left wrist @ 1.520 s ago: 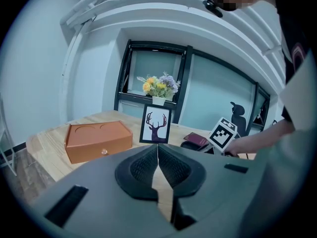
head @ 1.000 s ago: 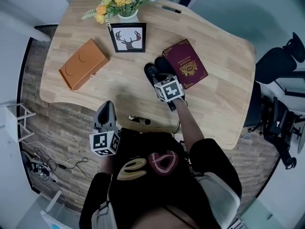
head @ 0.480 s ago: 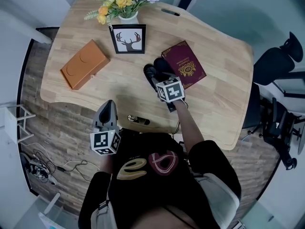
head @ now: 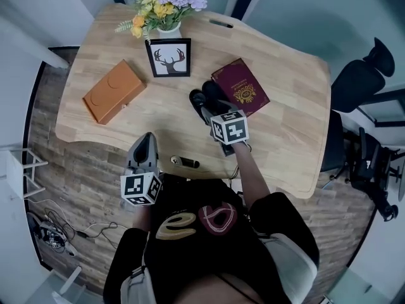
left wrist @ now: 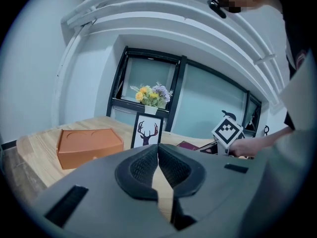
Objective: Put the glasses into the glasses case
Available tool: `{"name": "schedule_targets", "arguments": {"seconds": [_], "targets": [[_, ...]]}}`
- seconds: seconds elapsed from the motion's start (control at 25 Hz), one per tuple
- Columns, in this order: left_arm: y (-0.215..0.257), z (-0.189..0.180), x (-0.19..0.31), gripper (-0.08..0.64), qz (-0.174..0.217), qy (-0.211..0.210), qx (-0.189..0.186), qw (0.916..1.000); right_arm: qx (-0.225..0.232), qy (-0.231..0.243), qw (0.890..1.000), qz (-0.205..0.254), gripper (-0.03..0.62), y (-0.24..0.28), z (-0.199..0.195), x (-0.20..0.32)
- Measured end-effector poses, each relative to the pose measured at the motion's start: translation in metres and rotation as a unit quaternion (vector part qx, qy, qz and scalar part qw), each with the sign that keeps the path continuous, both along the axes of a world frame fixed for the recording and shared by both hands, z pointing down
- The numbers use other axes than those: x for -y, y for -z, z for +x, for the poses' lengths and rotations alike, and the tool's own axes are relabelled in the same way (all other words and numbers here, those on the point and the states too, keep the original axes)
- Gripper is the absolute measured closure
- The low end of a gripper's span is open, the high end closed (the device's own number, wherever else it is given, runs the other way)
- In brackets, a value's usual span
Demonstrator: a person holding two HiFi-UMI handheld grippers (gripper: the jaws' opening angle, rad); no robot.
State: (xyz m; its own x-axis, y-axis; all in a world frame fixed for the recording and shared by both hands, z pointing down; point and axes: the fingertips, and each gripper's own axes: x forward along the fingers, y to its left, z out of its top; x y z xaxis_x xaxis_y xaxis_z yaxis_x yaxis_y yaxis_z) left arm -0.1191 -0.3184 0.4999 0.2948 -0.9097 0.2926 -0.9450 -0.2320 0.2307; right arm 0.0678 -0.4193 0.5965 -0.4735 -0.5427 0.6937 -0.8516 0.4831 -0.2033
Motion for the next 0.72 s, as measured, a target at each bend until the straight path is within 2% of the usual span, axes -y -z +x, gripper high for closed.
{"name": "schedule_targets", "arguments": {"seconds": [0.32,0.4,0.72], "targets": [[0.016,0.012,0.005,0.541,0.025,-0.033,-0.002,0.9991,0.030,-0.037,0.999,0.027,0.383,0.023,0.006,-0.022],[0.020,0.015,0.006,0.541,0.032,-0.043,0.000,0.9986,0.047,-0.051,0.997,0.036,0.365,0.032,0.006,-0.026],[0.022,0.028,0.014,0.541,0.039,-0.089,-0.006,0.9953,0.079,-0.113,0.987,0.081,0.365,0.073,0.024,-0.044]]}}
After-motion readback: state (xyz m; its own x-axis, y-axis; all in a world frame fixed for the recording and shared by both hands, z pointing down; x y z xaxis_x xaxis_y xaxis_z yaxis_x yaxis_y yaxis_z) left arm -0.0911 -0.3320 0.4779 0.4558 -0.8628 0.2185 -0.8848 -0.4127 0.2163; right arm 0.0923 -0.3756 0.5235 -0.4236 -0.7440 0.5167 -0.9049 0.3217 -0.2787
